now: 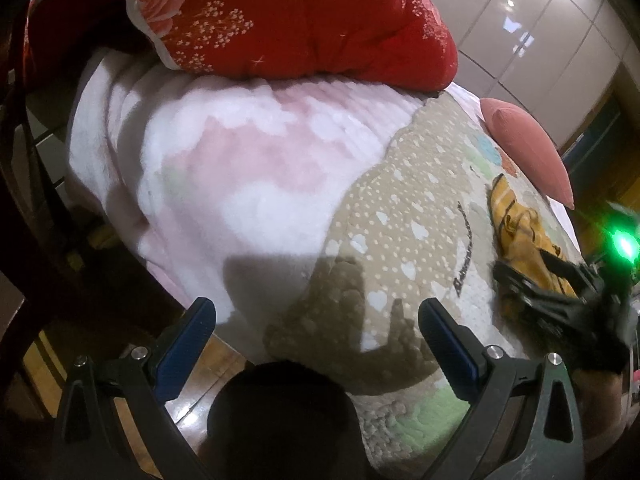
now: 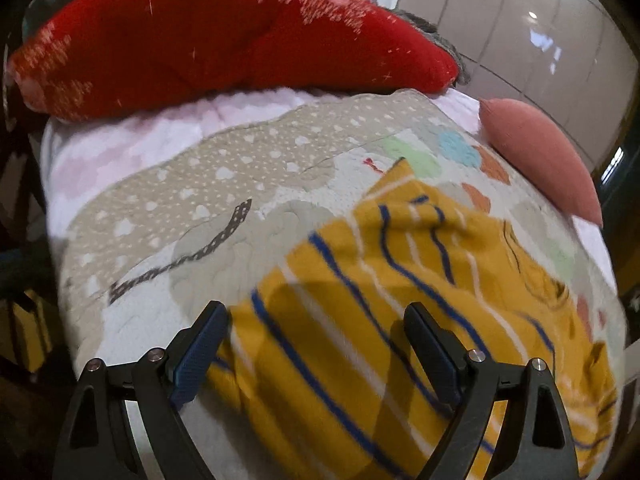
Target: Fold small clothes
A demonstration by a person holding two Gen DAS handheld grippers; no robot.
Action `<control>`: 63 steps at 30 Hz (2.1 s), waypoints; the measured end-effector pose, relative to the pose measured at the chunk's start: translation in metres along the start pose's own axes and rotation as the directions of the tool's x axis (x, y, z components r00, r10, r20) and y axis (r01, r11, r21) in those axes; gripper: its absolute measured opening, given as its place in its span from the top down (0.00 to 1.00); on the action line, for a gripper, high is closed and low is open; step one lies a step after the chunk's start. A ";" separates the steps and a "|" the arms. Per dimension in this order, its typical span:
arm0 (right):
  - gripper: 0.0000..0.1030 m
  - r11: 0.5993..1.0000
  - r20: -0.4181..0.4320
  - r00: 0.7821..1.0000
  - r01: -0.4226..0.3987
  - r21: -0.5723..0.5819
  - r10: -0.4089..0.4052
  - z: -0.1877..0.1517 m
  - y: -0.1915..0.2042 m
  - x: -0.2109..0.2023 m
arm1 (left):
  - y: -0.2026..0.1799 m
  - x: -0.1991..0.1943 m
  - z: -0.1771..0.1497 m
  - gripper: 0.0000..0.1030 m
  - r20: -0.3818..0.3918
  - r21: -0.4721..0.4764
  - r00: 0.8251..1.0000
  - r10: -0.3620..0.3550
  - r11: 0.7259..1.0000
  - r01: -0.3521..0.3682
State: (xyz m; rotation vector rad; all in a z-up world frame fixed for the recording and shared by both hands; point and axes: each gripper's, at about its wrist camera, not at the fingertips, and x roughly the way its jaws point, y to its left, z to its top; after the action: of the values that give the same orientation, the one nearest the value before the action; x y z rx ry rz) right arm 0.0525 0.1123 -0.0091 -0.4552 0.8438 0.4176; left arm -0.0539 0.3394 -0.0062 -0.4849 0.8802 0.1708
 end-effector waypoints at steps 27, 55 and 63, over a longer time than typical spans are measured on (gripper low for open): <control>0.87 0.583 0.259 0.961 -0.158 0.797 -0.095 -0.176 -0.285 -0.144 | -0.157 -0.050 -0.023 0.02 0.032 0.315 0.997 -0.074 0.947 0.060; 0.95 0.515 0.297 0.954 -0.268 0.814 0.028 -0.299 -0.304 -0.164 | -0.307 -0.027 -0.074 0.02 -0.141 0.553 0.975 -0.169 0.803 0.220; 0.93 0.458 0.239 0.969 -0.243 0.855 0.067 -0.322 -0.295 -0.136 | -0.366 -0.004 -0.090 0.02 -0.195 0.623 0.957 -0.213 0.726 0.289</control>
State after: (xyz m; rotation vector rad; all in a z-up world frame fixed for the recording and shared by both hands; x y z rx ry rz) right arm -0.0715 -0.3276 -0.0255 0.6566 0.8176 0.1267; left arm 0.0049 -0.0248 0.0715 0.0491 0.9082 -0.4175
